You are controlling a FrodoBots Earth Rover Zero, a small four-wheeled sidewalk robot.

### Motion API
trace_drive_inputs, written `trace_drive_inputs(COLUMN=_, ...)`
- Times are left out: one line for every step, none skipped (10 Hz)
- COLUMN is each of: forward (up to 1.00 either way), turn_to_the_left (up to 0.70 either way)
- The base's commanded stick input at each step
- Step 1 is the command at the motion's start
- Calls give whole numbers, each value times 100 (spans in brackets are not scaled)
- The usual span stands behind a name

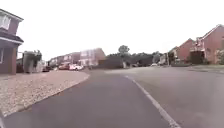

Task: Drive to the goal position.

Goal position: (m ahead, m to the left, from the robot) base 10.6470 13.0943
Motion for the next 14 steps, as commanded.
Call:
trace_drive_inputs(forward=100, turn_to_the_left=0)
trace_drive_inputs(forward=100, turn_to_the_left=0)
trace_drive_inputs(forward=100, turn_to_the_left=0)
trace_drive_inputs(forward=100, turn_to_the_left=0)
trace_drive_inputs(forward=100, turn_to_the_left=0)
trace_drive_inputs(forward=100, turn_to_the_left=0)
trace_drive_inputs(forward=100, turn_to_the_left=0)
trace_drive_inputs(forward=100, turn_to_the_left=0)
trace_drive_inputs(forward=100, turn_to_the_left=0)
trace_drive_inputs(forward=100, turn_to_the_left=0)
trace_drive_inputs(forward=100, turn_to_the_left=0)
trace_drive_inputs(forward=100, turn_to_the_left=0)
trace_drive_inputs(forward=100, turn_to_the_left=0)
trace_drive_inputs(forward=100, turn_to_the_left=0)
